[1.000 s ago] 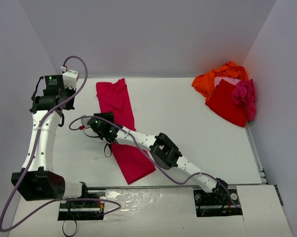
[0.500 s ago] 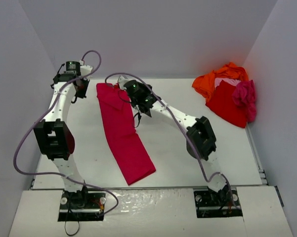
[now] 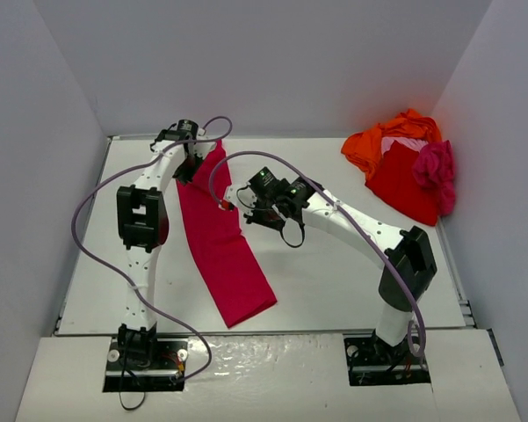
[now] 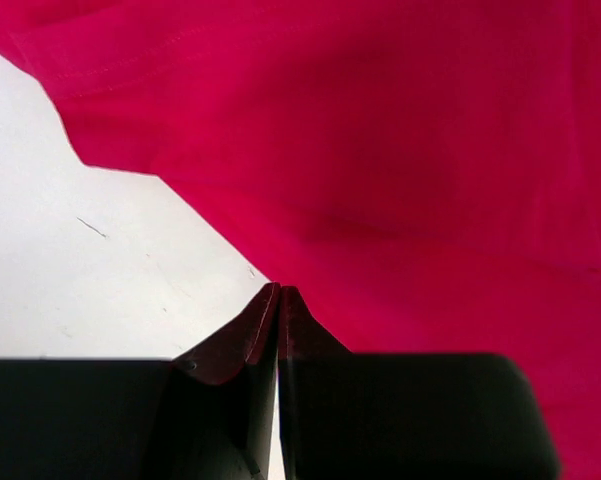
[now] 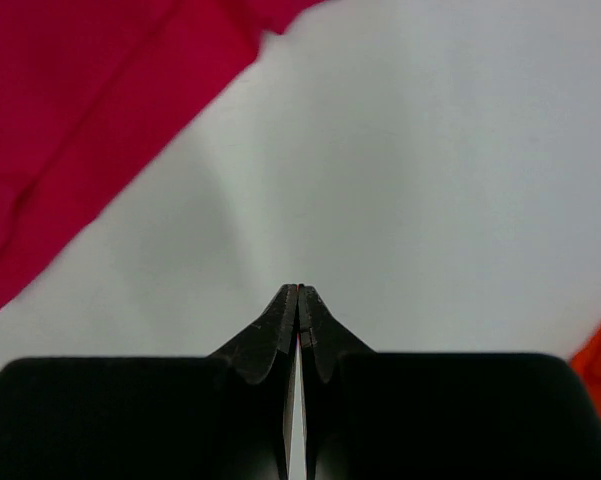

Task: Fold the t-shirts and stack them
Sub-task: Rotate the tshirt 90 degrees

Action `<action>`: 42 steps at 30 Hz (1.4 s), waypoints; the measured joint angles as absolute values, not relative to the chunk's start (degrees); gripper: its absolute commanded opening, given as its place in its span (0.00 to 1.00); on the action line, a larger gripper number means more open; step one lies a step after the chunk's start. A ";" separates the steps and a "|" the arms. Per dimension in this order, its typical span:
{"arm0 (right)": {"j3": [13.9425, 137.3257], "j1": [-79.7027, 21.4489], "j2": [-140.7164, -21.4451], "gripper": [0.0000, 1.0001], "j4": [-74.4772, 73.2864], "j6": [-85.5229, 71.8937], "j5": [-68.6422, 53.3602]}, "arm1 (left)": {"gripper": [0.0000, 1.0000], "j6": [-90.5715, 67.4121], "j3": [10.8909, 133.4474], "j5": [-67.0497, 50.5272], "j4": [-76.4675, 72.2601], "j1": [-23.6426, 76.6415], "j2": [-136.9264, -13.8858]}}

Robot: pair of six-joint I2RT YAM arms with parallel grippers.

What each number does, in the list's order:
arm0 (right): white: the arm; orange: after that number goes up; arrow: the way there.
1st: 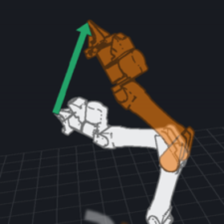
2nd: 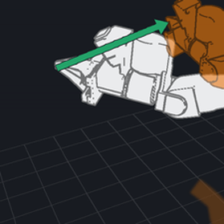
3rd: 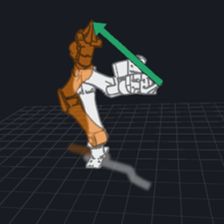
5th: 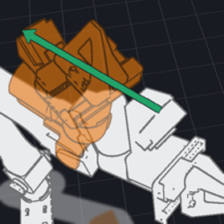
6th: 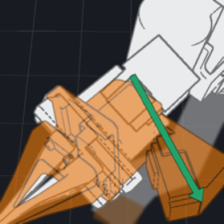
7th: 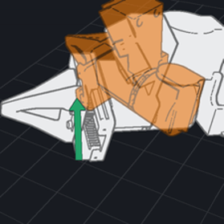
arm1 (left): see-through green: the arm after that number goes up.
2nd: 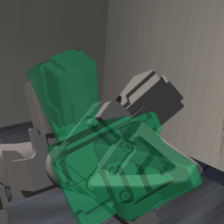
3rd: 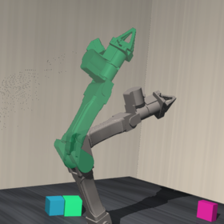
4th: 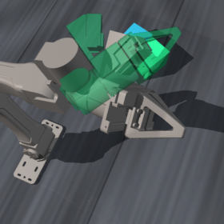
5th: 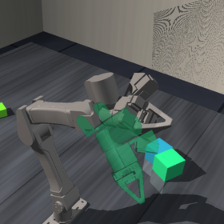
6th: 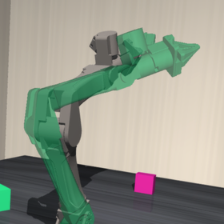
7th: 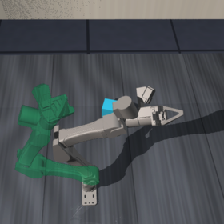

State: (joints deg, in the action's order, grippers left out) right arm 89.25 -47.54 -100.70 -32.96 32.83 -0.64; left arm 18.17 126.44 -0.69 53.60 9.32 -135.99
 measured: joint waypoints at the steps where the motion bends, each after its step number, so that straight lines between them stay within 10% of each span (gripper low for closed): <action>1: 88.70 -47.56 -100.71 0.00 -34.46 32.81 -3.32 | 0.00 18.30 128.30 -0.47 54.28 9.28 -137.15; 13: 87.26 -49.95 -101.91 0.00 -38.86 32.54 -17.10 | 0.00 23.68 154.69 6.24 65.28 11.71 -156.07; 42: 90.90 -59.42 -117.97 0.00 -43.25 33.59 -24.23 | 0.01 27.44 158.78 2.89 58.08 19.42 -158.58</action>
State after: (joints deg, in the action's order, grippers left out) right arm 90.90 -59.42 -117.97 -43.25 33.59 -24.23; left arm 27.44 158.78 2.89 58.08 19.42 -158.58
